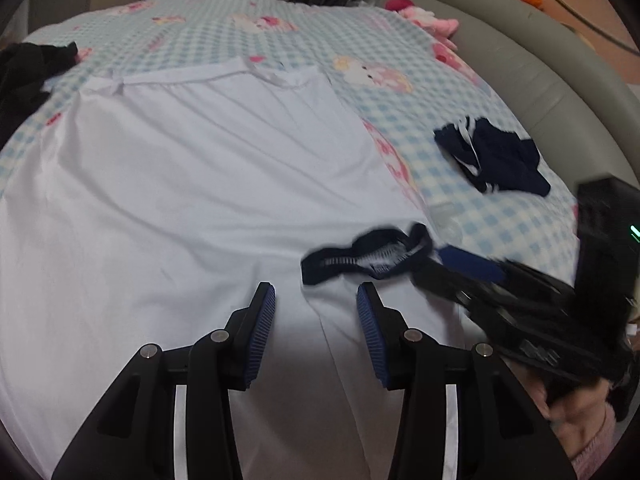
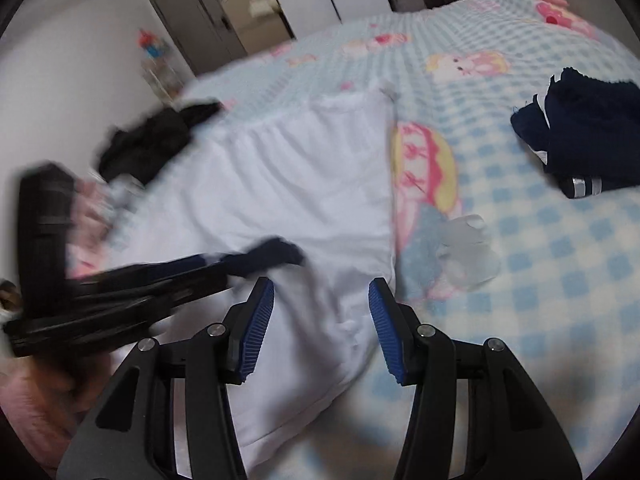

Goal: Fold clothes

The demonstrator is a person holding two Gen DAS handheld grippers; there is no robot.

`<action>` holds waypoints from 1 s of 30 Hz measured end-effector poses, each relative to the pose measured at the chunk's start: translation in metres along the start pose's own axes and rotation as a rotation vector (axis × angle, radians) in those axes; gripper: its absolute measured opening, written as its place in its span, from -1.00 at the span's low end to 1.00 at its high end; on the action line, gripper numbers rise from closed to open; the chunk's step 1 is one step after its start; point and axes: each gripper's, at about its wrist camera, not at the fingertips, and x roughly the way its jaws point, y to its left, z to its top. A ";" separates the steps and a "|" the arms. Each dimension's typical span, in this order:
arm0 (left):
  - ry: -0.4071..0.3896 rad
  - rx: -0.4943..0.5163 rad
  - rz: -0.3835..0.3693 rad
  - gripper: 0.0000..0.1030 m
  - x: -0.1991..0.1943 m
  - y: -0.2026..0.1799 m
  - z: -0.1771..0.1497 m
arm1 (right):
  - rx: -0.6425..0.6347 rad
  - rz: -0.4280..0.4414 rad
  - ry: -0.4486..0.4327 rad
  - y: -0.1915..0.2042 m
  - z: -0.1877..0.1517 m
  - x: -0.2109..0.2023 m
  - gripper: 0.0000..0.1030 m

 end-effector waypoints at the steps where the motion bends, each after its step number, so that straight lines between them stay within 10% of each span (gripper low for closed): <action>1: 0.004 -0.002 -0.005 -0.13 0.000 0.001 -0.004 | 0.012 -0.022 0.013 -0.003 0.000 0.007 -0.01; 8: 0.039 -0.032 -0.109 -0.15 -0.004 0.005 -0.022 | 0.130 -0.109 -0.095 -0.026 -0.001 -0.013 -0.01; 14: 0.042 0.006 -0.001 -0.88 -0.002 -0.004 -0.021 | 0.139 -0.116 -0.087 -0.027 -0.009 -0.026 -0.01; 17: 0.055 0.005 0.075 -0.90 -0.009 0.002 -0.023 | 0.161 -0.150 -0.044 -0.034 -0.012 -0.017 -0.01; 24: 0.080 0.057 -0.040 -0.72 -0.010 -0.010 -0.025 | 0.095 -0.051 0.016 -0.025 -0.002 0.001 -0.01; 30: 0.125 0.097 0.050 -0.69 0.007 -0.026 -0.034 | 0.002 -0.184 0.128 -0.016 -0.017 0.014 -0.01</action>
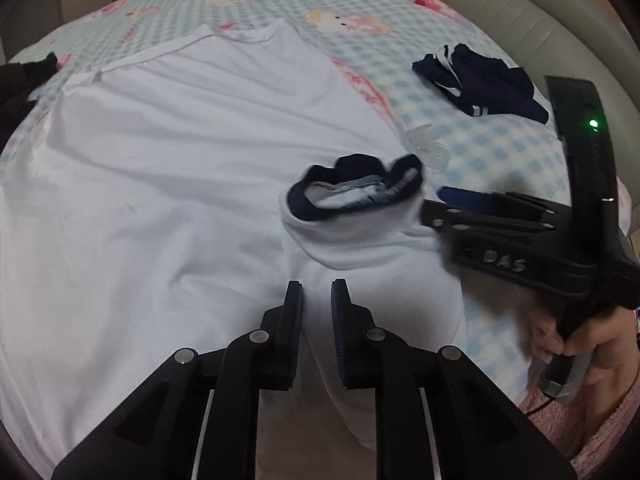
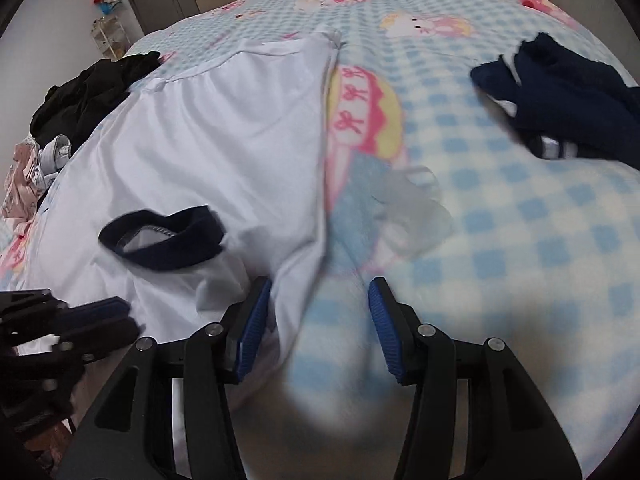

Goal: Fold clothes

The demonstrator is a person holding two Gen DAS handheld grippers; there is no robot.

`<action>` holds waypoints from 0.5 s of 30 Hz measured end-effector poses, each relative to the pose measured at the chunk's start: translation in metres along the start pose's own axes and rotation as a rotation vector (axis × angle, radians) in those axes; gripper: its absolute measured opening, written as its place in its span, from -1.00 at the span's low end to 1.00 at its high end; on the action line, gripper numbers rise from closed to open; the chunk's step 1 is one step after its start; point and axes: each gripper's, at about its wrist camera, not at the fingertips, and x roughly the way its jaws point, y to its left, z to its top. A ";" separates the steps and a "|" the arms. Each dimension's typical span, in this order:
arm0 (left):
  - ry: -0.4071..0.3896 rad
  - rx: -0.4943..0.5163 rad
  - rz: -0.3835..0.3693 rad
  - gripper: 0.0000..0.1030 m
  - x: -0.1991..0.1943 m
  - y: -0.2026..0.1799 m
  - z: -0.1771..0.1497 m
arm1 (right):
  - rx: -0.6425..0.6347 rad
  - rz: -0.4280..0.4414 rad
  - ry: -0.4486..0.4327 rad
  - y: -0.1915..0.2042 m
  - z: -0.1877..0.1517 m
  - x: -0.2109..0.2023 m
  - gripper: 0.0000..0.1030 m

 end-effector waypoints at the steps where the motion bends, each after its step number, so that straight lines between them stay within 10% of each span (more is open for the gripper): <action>1: 0.005 -0.014 -0.013 -0.68 -0.001 0.003 0.001 | 0.023 0.005 0.005 -0.006 -0.002 -0.002 -0.01; 11: -0.018 -0.045 -0.077 -0.59 -0.009 0.007 0.005 | 0.143 0.060 -0.054 -0.031 -0.019 -0.034 -0.01; 15: -0.078 -0.048 -0.119 -0.15 -0.017 0.010 0.023 | 0.161 0.132 -0.148 -0.031 -0.013 -0.048 0.01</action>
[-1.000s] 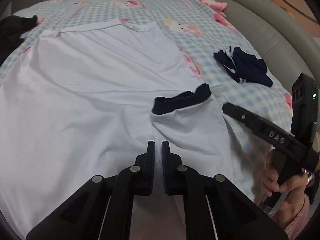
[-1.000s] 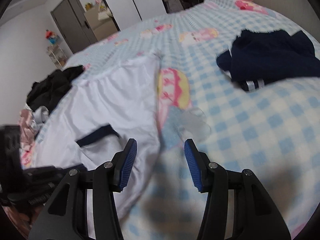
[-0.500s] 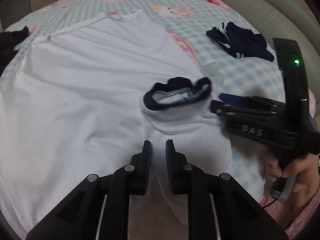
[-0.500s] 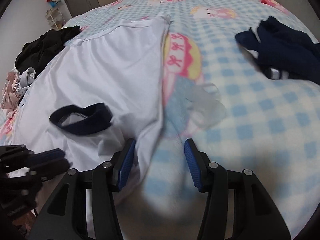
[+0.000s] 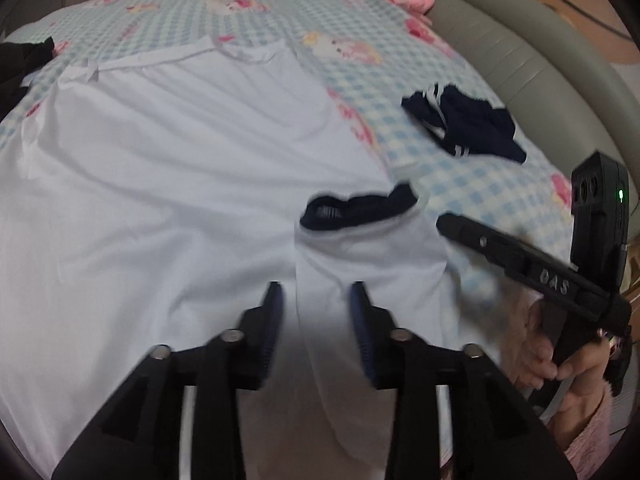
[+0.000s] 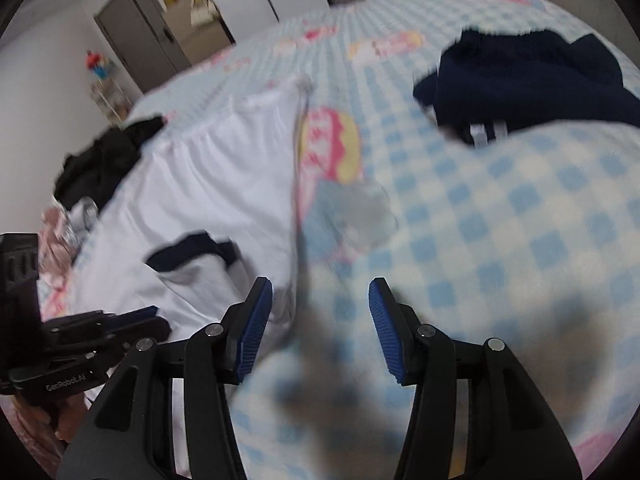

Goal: Fold clothes

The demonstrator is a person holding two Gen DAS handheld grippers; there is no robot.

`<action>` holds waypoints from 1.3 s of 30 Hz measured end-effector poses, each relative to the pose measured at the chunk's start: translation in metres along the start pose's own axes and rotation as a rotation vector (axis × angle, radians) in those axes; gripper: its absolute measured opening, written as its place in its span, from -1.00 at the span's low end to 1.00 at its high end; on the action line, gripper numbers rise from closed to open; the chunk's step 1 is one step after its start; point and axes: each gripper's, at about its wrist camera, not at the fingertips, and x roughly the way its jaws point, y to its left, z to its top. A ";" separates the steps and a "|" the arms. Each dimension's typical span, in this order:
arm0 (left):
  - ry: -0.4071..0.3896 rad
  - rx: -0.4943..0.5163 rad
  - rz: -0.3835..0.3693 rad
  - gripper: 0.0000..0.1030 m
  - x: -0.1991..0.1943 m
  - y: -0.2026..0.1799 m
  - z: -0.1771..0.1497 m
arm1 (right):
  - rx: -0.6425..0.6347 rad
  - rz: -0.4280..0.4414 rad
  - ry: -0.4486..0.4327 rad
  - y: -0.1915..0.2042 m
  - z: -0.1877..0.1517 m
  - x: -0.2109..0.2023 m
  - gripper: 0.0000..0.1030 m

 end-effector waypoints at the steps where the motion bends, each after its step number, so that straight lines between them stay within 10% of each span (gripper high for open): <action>1: -0.012 0.004 -0.004 -0.15 0.000 -0.001 0.006 | 0.003 0.025 -0.013 0.001 0.001 -0.002 0.01; 12: 0.036 -0.047 0.105 -0.15 0.036 0.004 0.019 | -0.075 -0.053 0.075 0.024 0.000 0.038 0.01; 20: -0.048 -0.052 -0.051 -0.21 -0.016 -0.004 -0.018 | 0.029 -0.025 -0.044 0.008 0.006 0.008 0.03; 39: 0.034 -0.008 0.021 -0.36 -0.029 0.003 -0.059 | 0.048 -0.007 -0.032 0.067 -0.078 -0.031 0.03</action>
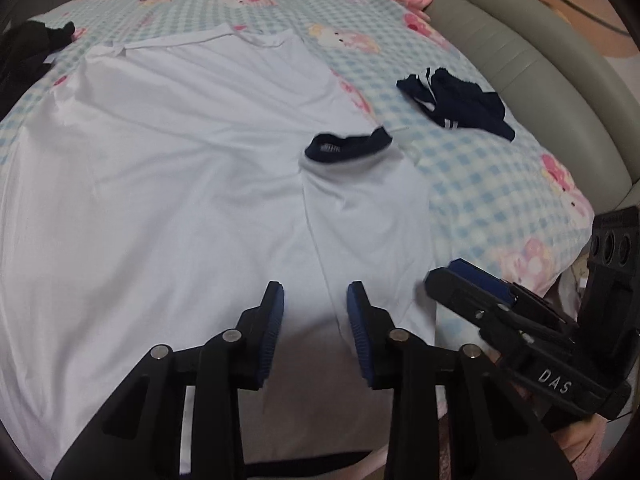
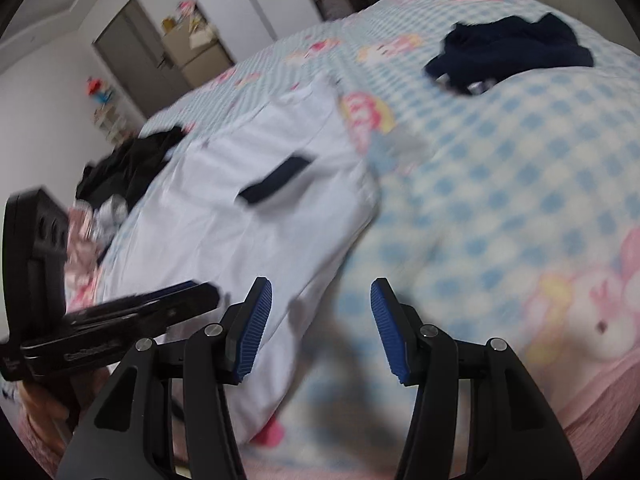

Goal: Fold clothes

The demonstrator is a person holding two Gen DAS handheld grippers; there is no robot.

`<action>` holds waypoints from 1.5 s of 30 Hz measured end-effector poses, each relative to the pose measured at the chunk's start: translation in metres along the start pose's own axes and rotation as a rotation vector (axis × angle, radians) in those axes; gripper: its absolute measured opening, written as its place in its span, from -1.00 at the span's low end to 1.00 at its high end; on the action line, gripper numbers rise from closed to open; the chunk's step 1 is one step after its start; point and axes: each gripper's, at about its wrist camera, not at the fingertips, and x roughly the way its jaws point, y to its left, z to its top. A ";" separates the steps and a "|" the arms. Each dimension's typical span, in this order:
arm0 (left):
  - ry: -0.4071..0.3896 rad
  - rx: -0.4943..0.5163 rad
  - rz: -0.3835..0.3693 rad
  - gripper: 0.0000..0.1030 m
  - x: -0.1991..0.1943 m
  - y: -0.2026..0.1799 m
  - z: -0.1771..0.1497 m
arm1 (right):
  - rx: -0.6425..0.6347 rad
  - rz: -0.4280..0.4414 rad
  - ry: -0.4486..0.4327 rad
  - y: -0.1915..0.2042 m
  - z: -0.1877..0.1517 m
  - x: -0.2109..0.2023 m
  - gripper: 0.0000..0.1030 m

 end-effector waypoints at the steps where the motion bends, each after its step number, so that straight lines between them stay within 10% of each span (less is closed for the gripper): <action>1: 0.002 -0.004 0.002 -0.36 0.000 0.002 -0.005 | -0.019 0.002 0.016 0.005 -0.003 0.004 0.03; 12: -0.033 -0.100 -0.064 -0.35 -0.023 0.023 -0.022 | 0.103 -0.045 -0.032 -0.024 -0.021 -0.022 0.03; 24: -0.012 -0.105 -0.046 -0.31 -0.019 0.021 -0.023 | -0.153 0.025 0.026 0.044 -0.038 -0.002 0.07; 35: 0.023 -0.046 -0.088 -0.31 -0.005 0.003 -0.028 | -0.012 -0.206 0.044 -0.009 -0.058 -0.022 -0.06; 45: 0.024 -0.043 -0.293 -0.31 -0.001 -0.025 -0.008 | -0.050 -0.158 -0.053 -0.002 -0.064 -0.048 -0.02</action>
